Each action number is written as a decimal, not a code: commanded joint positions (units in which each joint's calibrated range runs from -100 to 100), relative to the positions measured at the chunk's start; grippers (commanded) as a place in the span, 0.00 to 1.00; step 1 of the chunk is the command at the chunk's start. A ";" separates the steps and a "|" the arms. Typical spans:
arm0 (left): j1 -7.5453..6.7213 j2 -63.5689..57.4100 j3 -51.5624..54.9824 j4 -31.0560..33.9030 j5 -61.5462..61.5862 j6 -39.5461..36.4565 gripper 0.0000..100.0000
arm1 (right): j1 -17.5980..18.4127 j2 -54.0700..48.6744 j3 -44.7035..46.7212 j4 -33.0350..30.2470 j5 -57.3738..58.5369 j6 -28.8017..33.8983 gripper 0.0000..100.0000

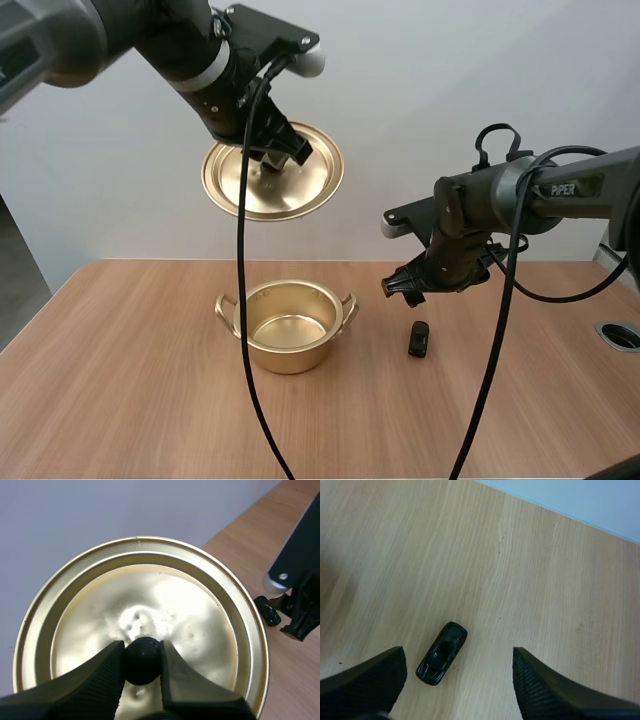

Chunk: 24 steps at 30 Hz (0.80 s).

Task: Open the pot, put the car inside, and close it

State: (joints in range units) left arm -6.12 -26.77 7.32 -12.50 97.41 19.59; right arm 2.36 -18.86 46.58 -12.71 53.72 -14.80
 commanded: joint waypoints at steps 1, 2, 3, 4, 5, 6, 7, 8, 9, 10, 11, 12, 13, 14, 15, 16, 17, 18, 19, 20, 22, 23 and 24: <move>-0.03 -2.35 -1.46 0.14 -0.16 -0.11 0.00 | -0.02 3.35 -0.08 0.19 -0.95 -0.04 1.00; -0.03 -3.32 -2.09 0.29 -0.16 -0.11 0.00 | -0.02 4.48 -0.08 0.56 -1.78 -0.04 1.00; -0.03 -4.05 -2.45 0.40 0.00 -0.11 0.00 | -0.02 5.36 -0.08 0.88 -2.28 -0.04 1.00; -0.03 -4.88 -3.01 0.40 0.42 -0.11 0.00 | -0.02 6.44 -0.08 0.99 -3.15 -0.04 1.00; -0.03 -5.65 -3.50 0.40 1.43 -0.18 0.00 | -0.02 7.33 -0.23 0.98 -3.53 -0.04 1.00; -0.03 -6.21 -3.85 0.40 2.15 -0.32 0.00 | -0.02 8.53 -0.78 1.10 -3.63 -0.04 1.00; -0.03 -6.89 -4.35 0.40 2.59 -0.83 0.00 | -0.02 9.80 -1.44 1.24 -3.63 -0.04 1.00; -0.03 -7.56 -4.66 0.40 2.59 -0.96 0.00 | -0.02 10.99 -2.16 1.49 -3.63 -0.04 1.00; -0.03 -8.19 -4.93 0.40 2.59 -0.96 0.00 | -0.02 12.11 -2.96 1.66 -3.63 -0.04 1.00; -0.03 -8.78 -4.93 0.40 2.59 -0.96 0.00 | -0.02 13.05 -3.81 1.74 -3.46 -0.04 1.00; -0.03 -9.47 -4.93 0.49 2.59 -0.96 0.00 | -0.02 13.78 -4.49 1.90 -3.20 -0.04 1.00; -0.03 -9.89 -4.93 0.53 2.59 -0.96 0.00 | -0.02 14.65 -5.37 2.18 -2.72 -0.04 1.00; -0.03 -10.41 -4.93 0.53 2.59 -0.96 0.00 | -0.02 15.46 -6.24 2.35 -2.21 -0.14 1.00; -0.03 -10.87 -4.93 0.53 2.59 -0.96 0.00 | -0.02 16.22 -7.07 3.22 -1.31 -0.76 1.00; -0.03 -11.06 -4.93 0.53 2.59 -0.96 0.00 | -0.02 16.80 -7.62 4.28 -0.75 -1.53 1.00; -0.03 -11.29 -4.93 0.53 2.59 -0.96 0.00 | -0.10 17.51 -8.09 5.67 -0.37 -2.32 1.00; -0.03 -11.60 -4.93 0.53 2.59 -0.96 0.00 | -0.19 18.10 -8.61 6.73 -0.16 -2.61 1.00; -0.03 -11.73 -4.93 0.63 2.59 -0.96 0.00 | -0.29 18.60 -8.90 7.44 -0.17 -3.41 1.00; -0.03 -11.73 -4.93 0.63 2.59 -0.96 0.00 | -0.44 18.97 -8.91 7.91 0.02 -3.91 1.00; -0.03 -11.73 -4.93 0.74 2.59 -0.96 0.00 | -0.68 19.44 -8.91 8.16 -0.16 -3.90 1.00; -0.03 -11.73 -4.93 0.74 2.59 -0.96 0.00 | -1.13 19.73 -8.91 8.16 0.08 -3.90 1.00; -0.03 -11.73 -4.93 0.74 2.59 -1.05 0.00 | -1.31 19.82 -8.91 8.32 0.92 -4.02 1.00; -0.03 -11.73 -4.93 0.74 2.59 -1.03 0.00 | -1.49 19.97 -8.91 8.63 1.53 -4.31 1.00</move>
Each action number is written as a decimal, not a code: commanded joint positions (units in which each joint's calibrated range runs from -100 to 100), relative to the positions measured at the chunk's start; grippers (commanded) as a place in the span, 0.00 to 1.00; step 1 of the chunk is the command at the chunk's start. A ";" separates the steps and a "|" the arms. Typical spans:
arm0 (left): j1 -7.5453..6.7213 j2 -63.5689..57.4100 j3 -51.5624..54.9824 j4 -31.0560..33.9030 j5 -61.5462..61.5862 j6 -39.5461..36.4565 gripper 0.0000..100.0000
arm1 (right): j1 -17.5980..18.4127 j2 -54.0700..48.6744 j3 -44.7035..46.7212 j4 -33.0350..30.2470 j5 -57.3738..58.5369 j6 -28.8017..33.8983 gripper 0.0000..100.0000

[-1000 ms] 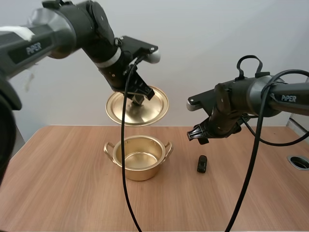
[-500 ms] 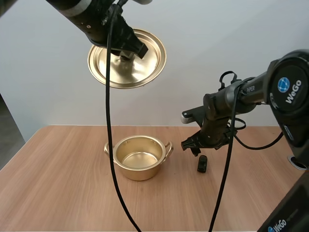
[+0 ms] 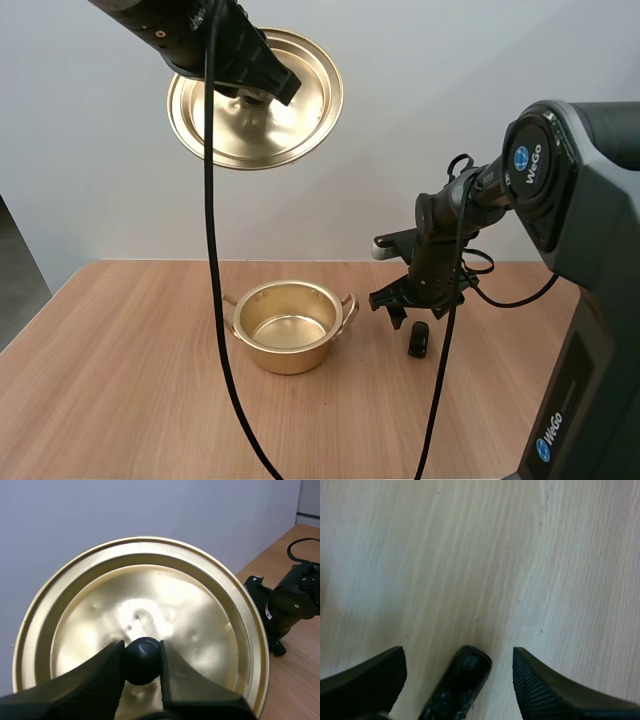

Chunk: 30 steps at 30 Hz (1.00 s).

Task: Open the pot, put the car inside, and close it

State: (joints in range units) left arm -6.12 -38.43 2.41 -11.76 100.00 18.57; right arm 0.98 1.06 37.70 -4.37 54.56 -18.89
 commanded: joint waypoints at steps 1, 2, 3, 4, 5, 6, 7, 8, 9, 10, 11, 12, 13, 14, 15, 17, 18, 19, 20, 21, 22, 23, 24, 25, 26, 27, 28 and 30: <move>-0.03 -0.07 -0.03 0.00 0.00 -0.09 0.00 | -0.26 0.06 -0.03 0.41 1.70 -0.46 1.00; -0.03 -0.07 -0.03 0.00 0.00 -0.15 0.00 | -0.27 0.21 -0.03 0.89 2.32 -0.84 1.00; -0.03 -0.07 -0.03 0.00 0.00 -0.15 0.00 | -0.35 0.21 -0.03 1.34 2.94 -1.21 1.00; -0.03 -0.07 -0.03 0.00 0.00 -0.15 0.00 | -0.35 0.21 -0.03 2.27 3.34 -1.93 1.00; -0.03 -0.07 -0.03 0.00 0.00 -0.15 0.00 | -0.35 0.21 -0.03 3.53 3.65 -2.83 1.00; -0.03 -0.07 -0.03 0.00 0.00 -0.15 0.00 | -0.35 0.21 -0.03 4.37 4.15 -3.32 1.00; -0.03 -0.07 -0.03 0.00 0.00 -0.15 0.00 | -0.35 0.21 -0.03 5.06 4.33 -3.76 1.00; -0.03 -0.07 -0.03 0.00 0.00 -0.15 0.00 | -0.35 0.21 -0.03 5.04 4.55 -3.76 1.00; -0.03 -0.07 -0.03 0.00 0.00 -0.15 0.00 | -0.35 0.21 -0.03 5.04 4.68 -3.76 1.00; -0.03 -0.07 -0.03 0.00 0.00 -0.15 0.00 | -0.35 0.21 -0.03 5.04 4.89 -3.76 1.00; -0.03 -0.07 -0.03 0.00 0.00 -0.15 0.00 | -0.35 0.21 -0.03 4.93 4.86 -3.76 1.00; -0.03 -0.07 -0.03 0.00 0.00 -0.17 0.00 | -0.35 0.21 -0.03 4.93 5.29 -3.76 1.00; -0.03 -0.07 -0.03 0.00 0.00 -0.17 0.00 | -0.35 0.21 -0.03 4.93 5.54 -3.76 1.00; -0.03 -0.07 -0.03 0.00 0.00 -0.17 0.00 | -0.35 0.21 -0.03 4.93 5.94 -3.76 1.00; -0.03 -0.07 -0.03 0.00 0.00 -0.17 0.00 | -0.35 0.21 -0.03 4.67 6.46 -3.76 1.00; -0.03 -0.07 -0.03 0.00 0.00 -0.17 0.00 | -0.35 0.21 -0.03 4.37 7.45 -3.76 1.00; -0.03 -0.07 -0.03 0.00 0.00 -0.17 0.00 | -0.42 0.21 -0.03 4.37 7.65 -3.76 1.00; -0.03 -0.07 -0.03 0.00 0.00 -0.17 0.00 | -0.43 0.21 -0.03 4.37 7.87 -3.76 1.00; -0.03 -0.07 -0.03 0.00 0.00 -0.17 0.00 | -0.49 0.21 -0.03 4.37 8.32 -3.76 1.00; -0.03 -0.07 -0.03 0.00 0.00 -0.26 0.00 | -0.49 0.21 -0.03 4.04 8.53 -3.76 1.00; -0.03 -0.07 -0.03 0.00 0.00 -0.26 0.00 | -0.49 0.21 -0.03 3.94 8.97 -3.76 1.00; -0.03 -0.07 -0.03 0.00 0.00 -0.37 0.00 | -0.49 0.21 -0.03 3.94 9.07 -3.76 1.00; -0.03 -0.07 -0.03 0.00 0.00 -0.60 0.00 | -0.49 0.21 -0.03 3.83 9.05 -3.76 1.00; -0.03 -0.07 -0.03 0.00 0.00 -0.60 0.00 | -0.49 0.21 -0.03 3.67 9.25 -3.76 1.00; -0.03 -0.07 -0.03 0.00 0.00 -0.60 0.00 | -0.49 0.21 -0.03 3.56 9.49 -3.76 1.00; -0.03 -0.07 -0.03 0.00 0.00 -0.60 0.00 | -0.49 0.35 -0.03 3.56 9.83 -3.76 1.00; -0.03 -0.07 -0.03 0.00 0.00 -0.60 0.00 | -0.49 0.35 -0.03 3.56 9.83 -3.76 1.00; -0.03 -0.07 -0.03 0.00 0.00 -0.60 0.00 | -0.49 0.35 0.21 3.56 10.21 -3.76 1.00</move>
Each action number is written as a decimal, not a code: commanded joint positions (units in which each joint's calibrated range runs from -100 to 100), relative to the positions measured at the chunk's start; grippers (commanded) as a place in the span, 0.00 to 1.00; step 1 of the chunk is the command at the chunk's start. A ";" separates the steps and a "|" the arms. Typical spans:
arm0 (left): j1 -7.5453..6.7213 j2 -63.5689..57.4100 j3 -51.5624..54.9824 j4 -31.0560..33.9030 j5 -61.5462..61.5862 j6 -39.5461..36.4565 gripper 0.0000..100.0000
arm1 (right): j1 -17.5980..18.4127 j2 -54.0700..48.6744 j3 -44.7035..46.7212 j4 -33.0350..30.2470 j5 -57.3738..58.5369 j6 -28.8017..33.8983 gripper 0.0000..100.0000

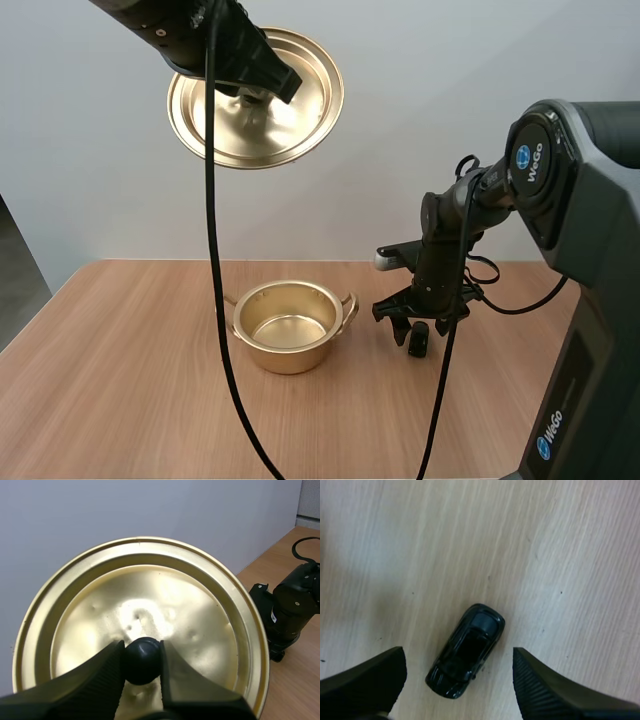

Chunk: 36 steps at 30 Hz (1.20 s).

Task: Open the pot, put the car inside, and close it

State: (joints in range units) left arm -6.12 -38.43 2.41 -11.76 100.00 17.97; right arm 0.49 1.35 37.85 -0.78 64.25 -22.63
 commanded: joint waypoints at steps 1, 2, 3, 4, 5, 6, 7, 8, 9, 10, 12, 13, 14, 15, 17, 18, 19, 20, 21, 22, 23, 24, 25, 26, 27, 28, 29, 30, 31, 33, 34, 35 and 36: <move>-0.03 -0.07 -0.03 0.00 0.00 0.00 0.00 | 0.00 0.20 0.07 -0.15 0.68 -0.01 1.00; -0.03 -0.07 -0.03 0.00 0.00 0.00 0.00 | 0.00 0.31 0.07 -0.30 0.68 -0.01 1.00; -0.03 -0.07 -0.03 0.00 0.00 0.00 0.00 | 0.00 0.66 0.07 -0.31 0.68 -0.01 1.00; -0.03 -0.07 -0.03 0.00 0.00 0.00 0.00 | 0.00 1.03 0.07 -0.31 0.68 -0.01 1.00; -0.03 -0.07 -0.03 0.00 0.00 0.00 0.00 | 0.00 1.40 0.07 -0.31 0.68 -0.01 1.00; -0.03 -0.07 -0.03 0.00 0.00 0.00 0.00 | 0.00 1.69 0.07 -0.31 0.68 -0.01 1.00; -0.03 -0.07 -0.03 0.00 0.00 0.00 0.00 | 0.00 2.22 0.07 -0.31 0.68 -0.01 1.00; -0.03 -0.07 -0.03 0.00 0.00 0.00 0.00 | 0.00 2.58 0.07 -0.31 0.68 -0.01 1.00; -0.03 -0.07 -0.03 0.00 0.00 0.00 0.00 | 0.00 2.88 0.07 -0.31 0.68 -0.01 1.00; -0.03 -0.07 -0.03 0.00 0.00 0.00 0.00 | 0.00 3.32 0.07 -0.31 0.68 -0.01 1.00; -0.03 -0.07 -0.03 0.00 0.00 0.00 0.00 | 0.00 3.84 0.07 -0.31 0.68 -0.01 1.00; -0.03 -0.07 -0.03 0.00 0.00 0.00 0.00 | 0.00 4.13 0.07 -0.31 0.68 -0.01 1.00; -0.03 -0.07 -0.03 0.00 0.00 0.00 0.00 | 0.00 4.16 0.07 -0.31 0.68 -0.13 1.00; -0.03 -0.07 -0.03 0.00 0.00 0.00 0.00 | 0.00 4.28 0.07 -0.31 0.68 -0.12 0.90; -0.03 -0.07 -0.03 0.00 0.00 0.00 0.00 | 0.00 4.28 -0.06 -0.31 0.47 -0.12 0.54; -0.03 -0.07 -0.03 0.00 0.00 0.00 0.00 | 0.00 4.28 -0.07 -0.07 0.47 -0.01 0.40; -0.03 -0.07 -0.03 0.00 0.00 0.00 0.00 | 0.00 4.28 -0.07 0.05 0.47 -0.01 0.23; -0.03 -0.07 -0.03 0.00 0.00 0.00 0.00 | 0.00 4.28 -0.07 0.05 0.18 0.07 0.07; -0.03 -0.07 -0.03 0.00 0.00 0.00 0.00 | 0.00 4.28 -0.07 0.05 -0.36 0.07 0.00; -0.03 -0.07 -0.03 0.00 0.00 0.00 0.00 | 0.00 4.28 -0.07 0.05 -0.58 0.07 0.00; -0.03 -0.07 -0.03 0.00 0.00 0.00 0.00 | 0.00 4.28 -0.07 0.05 -0.77 0.07 0.00; -0.03 -0.07 -0.03 0.00 0.00 0.00 0.00 | 0.00 4.28 -0.07 0.05 -0.77 0.07 0.00; -0.03 -0.07 -0.03 0.00 0.00 0.00 0.00 | 0.00 4.28 -0.07 0.05 -0.77 0.07 0.00; -0.03 -0.07 -0.03 0.00 0.00 0.00 0.00 | 0.00 4.17 -0.07 0.05 -0.77 0.07 0.00; -0.03 -0.07 -0.03 0.00 0.00 0.00 0.00 | 0.00 3.90 -0.07 0.05 -0.77 0.07 0.00; -0.03 -0.07 -0.03 0.00 0.00 0.00 0.00 | 0.00 3.42 -0.18 0.05 -0.18 0.07 0.00; -0.03 -0.07 -0.03 0.13 0.00 0.00 0.00 | 0.00 2.64 -0.66 0.05 0.59 0.07 0.00; -0.03 -0.07 -0.03 0.24 0.00 0.00 0.00 | 0.00 1.63 -1.38 -0.18 1.57 -0.02 0.00; -0.03 -0.07 -0.03 0.24 0.00 0.00 0.00 | 0.00 0.67 -2.36 -0.33 3.12 -0.02 0.00; -0.03 -0.07 -0.03 0.22 0.00 0.00 0.00 | 0.00 -2.33 -4.96 -0.33 6.46 -0.40 0.00; -0.03 -0.07 -0.20 0.22 0.00 0.00 0.00 | 0.00 -3.68 -6.29 -0.33 7.53 -1.26 0.00; -0.03 -0.07 -0.48 0.22 0.00 0.00 0.00 | 0.00 -5.45 -7.59 -0.33 8.75 -2.17 0.00; -0.03 -0.07 -0.82 0.36 0.00 0.00 0.00 | 0.00 -7.62 -8.79 -0.33 9.62 -2.44 0.00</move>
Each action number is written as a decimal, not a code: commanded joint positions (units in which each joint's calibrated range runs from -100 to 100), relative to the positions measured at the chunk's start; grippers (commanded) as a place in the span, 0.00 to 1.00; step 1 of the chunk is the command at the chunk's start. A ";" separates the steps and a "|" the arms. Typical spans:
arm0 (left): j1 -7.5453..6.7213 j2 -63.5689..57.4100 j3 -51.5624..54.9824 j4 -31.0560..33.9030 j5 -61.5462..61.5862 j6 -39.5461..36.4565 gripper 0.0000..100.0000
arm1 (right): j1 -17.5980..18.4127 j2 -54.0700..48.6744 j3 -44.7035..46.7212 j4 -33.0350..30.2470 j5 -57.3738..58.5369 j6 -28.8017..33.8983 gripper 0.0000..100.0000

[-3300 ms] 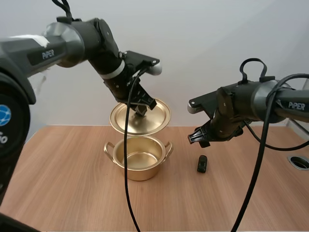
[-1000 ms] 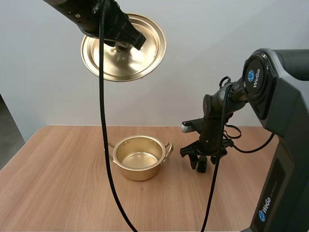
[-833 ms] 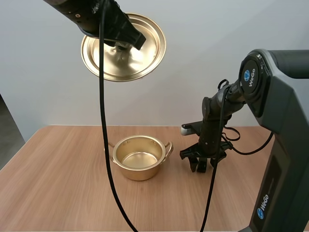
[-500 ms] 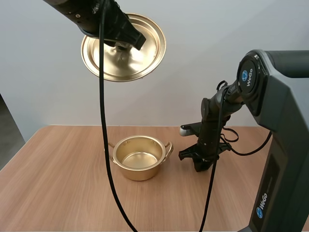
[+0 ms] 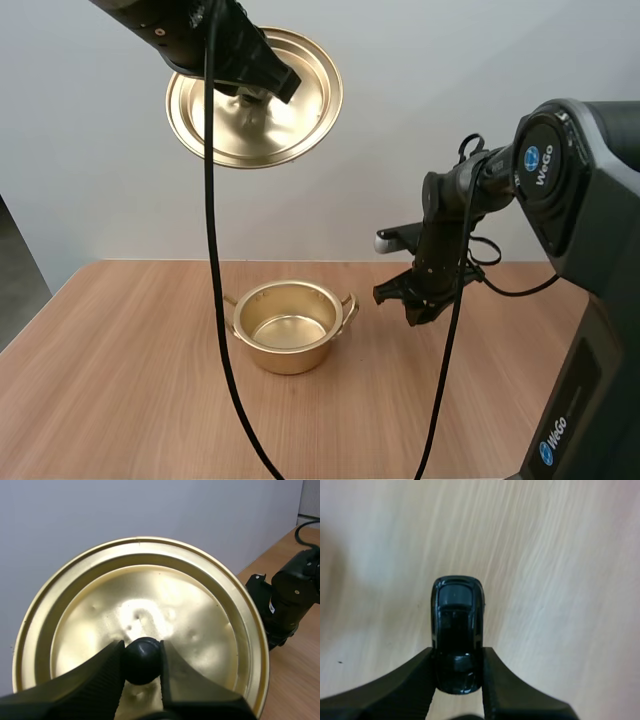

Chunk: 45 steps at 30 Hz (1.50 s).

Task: Open the pot, put the car inside, and close it

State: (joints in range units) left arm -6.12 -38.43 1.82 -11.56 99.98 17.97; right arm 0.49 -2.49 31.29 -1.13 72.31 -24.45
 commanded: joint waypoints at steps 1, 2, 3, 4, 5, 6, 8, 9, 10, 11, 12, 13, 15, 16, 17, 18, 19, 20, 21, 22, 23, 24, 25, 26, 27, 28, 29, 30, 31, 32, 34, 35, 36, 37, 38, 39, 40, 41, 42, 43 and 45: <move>-0.03 -0.07 -0.86 0.24 0.02 0.00 0.00 | 0.00 -5.16 -3.06 0.02 2.20 -1.14 0.00; -0.03 -0.37 -1.59 0.24 -0.21 0.00 0.00 | 0.00 -6.69 -4.02 0.48 2.84 -2.36 0.00; -0.03 -0.37 -2.50 0.24 -1.08 0.00 0.00 | 0.08 -7.94 -4.92 1.13 3.26 -3.77 0.00; -0.03 -0.37 -3.69 0.24 -1.49 -0.16 0.00 | 0.17 -8.79 -5.50 2.19 3.84 -4.87 0.00; -0.03 -0.37 -4.97 0.24 -1.49 -0.55 0.00 | 0.26 -9.56 -6.23 3.23 4.75 -6.32 0.00; -0.03 -0.37 -6.73 0.24 -1.33 -0.66 0.00 | 0.59 -10.09 -6.77 4.04 5.58 -7.36 0.00; -0.03 -0.37 -10.49 0.51 -1.33 -1.14 0.00 | 1.26 -10.34 -7.95 6.30 8.00 -9.52 0.00; -0.03 -0.37 -12.69 0.51 -1.33 -2.15 0.00 | 1.81 -10.34 -8.40 7.16 9.02 -10.19 0.00; -0.03 -0.37 -14.88 0.39 -1.33 -2.99 0.00 | 2.51 -10.20 -8.71 7.99 9.21 -10.88 0.00; -0.03 -0.37 -17.08 -0.06 -0.45 -3.00 0.00 | 3.26 -10.20 -8.87 8.65 9.21 -11.39 0.00; -0.03 -0.37 -19.08 -0.56 0.02 -3.00 0.00 | 4.09 -10.20 -9.14 9.26 9.21 -11.73 0.00; -0.03 -0.37 -20.90 -0.82 0.02 -3.11 0.00 | 4.97 -10.20 -9.30 10.02 9.21 -11.92 0.00; -0.03 -0.37 -23.62 -1.47 0.02 -3.59 0.00 | 6.71 -10.06 -9.40 11.07 9.21 -12.28 0.00; -0.03 -0.37 -24.66 -1.59 0.02 -3.84 0.00 | 7.81 -9.70 -9.71 11.31 9.21 -12.28 0.00; -0.03 -0.37 -25.50 -1.87 0.02 -3.84 0.00 | 8.68 -9.43 -9.89 11.30 9.21 -12.28 0.00; -0.03 -0.37 -26.09 -1.97 0.02 -3.98 0.00 | 9.75 -8.75 -10.01 11.34 9.21 -12.28 0.00; -0.03 -0.37 -26.57 -2.18 0.02 -4.10 0.00 | 10.76 -7.97 -10.16 11.56 9.69 -12.28 0.00; -0.03 -0.37 -26.85 -2.46 0.02 -4.10 0.00 | 11.55 -7.08 -10.47 11.67 9.92 -12.28 0.00; -0.03 -0.37 -26.85 -2.48 0.02 -4.10 0.00 | 12.49 -6.12 -10.47 11.80 10.11 -12.28 0.00; -0.03 -0.37 -26.85 -2.60 0.02 -4.10 0.00 | 13.33 -5.09 -10.47 11.80 10.11 -12.28 0.00; -0.03 -0.37 -26.85 -2.60 0.02 -4.10 0.00 | 14.05 -3.99 -10.47 11.80 10.11 -12.28 0.00; -0.03 -0.37 -26.85 -2.60 0.02 -4.10 0.00 | 14.66 -3.02 -10.47 11.80 10.11 -12.28 0.00; -0.03 -0.37 -26.85 -2.60 0.02 -4.10 0.00 | 15.17 -1.80 -10.47 11.80 10.11 -12.28 0.00; -0.03 -0.37 -26.85 -2.60 0.02 -4.10 0.00 | 15.63 -0.53 -10.47 11.80 10.11 -12.39 0.00; -0.03 -0.37 -26.85 -2.60 0.02 -4.10 0.00 | 15.93 0.46 -10.47 11.80 10.11 -12.41 0.00; -0.03 -0.37 -26.85 -2.60 0.02 -4.10 0.00 | 16.24 1.73 -10.47 11.80 9.94 -12.41 0.00; -0.03 -0.37 -26.85 -2.60 0.02 -4.10 0.00 | 16.45 2.78 -10.47 11.80 9.94 -12.41 0.00; -0.03 -0.37 -26.85 -2.60 0.02 -4.10 0.00 | 16.64 4.03 -10.47 11.80 9.94 -12.41 0.00; -0.03 -0.37 -26.85 -2.60 0.02 -4.10 0.00 | 16.79 5.50 -10.47 11.80 9.94 -12.46 0.00; -0.03 -0.37 -26.85 -2.60 0.02 -4.10 0.00 | 16.87 6.59 -10.47 11.92 9.94 -12.53 0.00; -0.03 -0.37 -26.85 -2.60 0.02 -4.10 0.00 | 16.87 8.33 -10.47 11.92 9.75 -12.67 0.00; -0.03 -0.37 -26.85 -2.60 0.02 -4.10 0.00 | 16.87 8.98 -10.47 11.92 9.30 -12.65 0.00; -0.03 -0.37 -26.85 -2.60 0.02 -4.10 0.00 | 16.87 9.68 -10.47 11.92 9.30 -12.65 0.00; -0.03 -0.37 -26.85 -2.60 0.02 -4.10 0.00 | 16.87 10.24 -10.47 11.92 9.30 -12.79 0.00; -0.03 -0.37 -26.85 -2.60 0.02 -4.10 0.00 | 16.87 10.54 -10.47 12.02 8.83 -12.79 0.00; -0.03 -0.37 -26.85 -2.60 0.02 -4.10 0.00 | 16.87 10.54 -10.47 12.02 8.20 -12.79 0.00; -0.03 -0.37 -26.85 -2.60 0.02 -4.10 0.00 | 16.87 10.55 -10.47 12.02 7.51 -13.19 0.00; -0.03 -0.37 -26.85 -2.60 0.02 -4.10 0.00 | 16.87 10.55 -10.47 12.02 7.13 -13.66 0.00; -0.03 -0.37 -26.85 -2.60 0.02 -4.10 0.00 | 16.87 10.55 -10.47 12.02 6.71 -13.65 0.00; -0.03 -0.37 -26.85 -2.60 0.02 -4.10 0.00 | 16.87 10.55 -10.47 12.02 6.54 -13.65 0.00; -0.03 -0.37 -26.85 -2.60 0.02 -4.10 0.00 | 16.87 10.55 -10.47 12.02 6.15 -13.65 0.00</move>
State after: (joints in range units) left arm -6.12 -38.73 -25.04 -14.07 99.99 13.87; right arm 17.35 8.11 20.87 10.85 78.92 -38.12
